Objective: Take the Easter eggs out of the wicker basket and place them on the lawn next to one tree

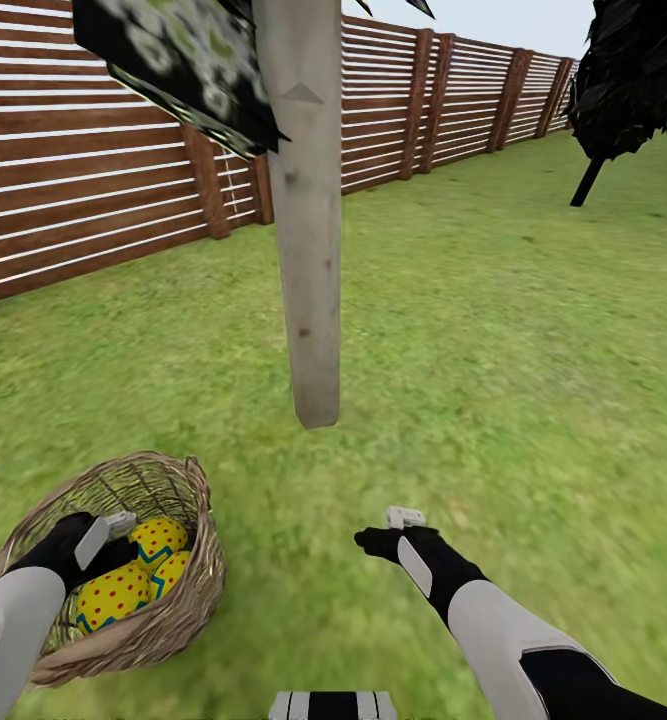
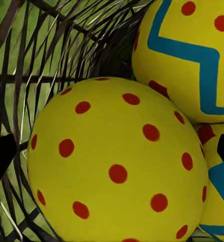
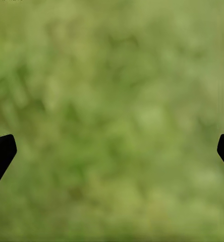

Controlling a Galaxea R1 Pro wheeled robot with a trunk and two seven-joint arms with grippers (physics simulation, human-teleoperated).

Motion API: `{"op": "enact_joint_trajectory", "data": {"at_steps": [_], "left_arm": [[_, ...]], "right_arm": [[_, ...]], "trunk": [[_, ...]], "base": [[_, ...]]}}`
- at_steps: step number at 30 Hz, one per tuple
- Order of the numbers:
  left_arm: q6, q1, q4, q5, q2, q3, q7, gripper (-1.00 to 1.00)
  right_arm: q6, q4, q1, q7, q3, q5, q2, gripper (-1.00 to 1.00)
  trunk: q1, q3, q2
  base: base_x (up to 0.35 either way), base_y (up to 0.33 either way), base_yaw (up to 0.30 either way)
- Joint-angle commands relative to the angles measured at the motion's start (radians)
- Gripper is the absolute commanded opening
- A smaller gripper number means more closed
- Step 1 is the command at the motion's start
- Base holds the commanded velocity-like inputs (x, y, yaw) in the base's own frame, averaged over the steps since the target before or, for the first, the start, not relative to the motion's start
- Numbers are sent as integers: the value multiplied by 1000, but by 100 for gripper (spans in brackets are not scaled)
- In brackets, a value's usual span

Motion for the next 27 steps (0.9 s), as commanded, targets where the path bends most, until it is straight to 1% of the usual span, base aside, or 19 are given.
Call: {"op": "enact_joint_trajectory", "data": {"at_steps": [1, 13, 22, 24, 26, 27], "left_arm": [[2, 0, -2, 10, 0, 1, 7, 100], [5, 0, 1, 9, -1, 0, 2, 100], [8, 0, 31, 8, -1, 0, 4, 100], [8, 0, 33, 8, -1, 0, 5, 100], [8, 0, 34, 8, -1, 0, 5, 100], [8, 0, 34, 8, -1, 0, 5, 100]], "right_arm": [[5, -2, 0, -1, 1, -7, 0, 100], [5, -2, 0, -1, 1, -7, 0, 100], [4, -7, 0, 0, 2, -7, 0, 100], [2, -31, 1, 12, 2, -7, 0, 100], [0, -107, 6, 53, 2, -7, 0, 100], [4, -182, 21, 87, 0, -7, 0, 100]], "trunk": [[0, -1, 0], [0, -1, 0], [0, -1, 0], [0, -1, 0], [0, -1, 0], [0, -1, 0]], "base": [[0, 0, 0], [0, 0, 0], [0, 0, 0], [0, 0, 0], [0, 0, 0], [0, 0, 0]]}}
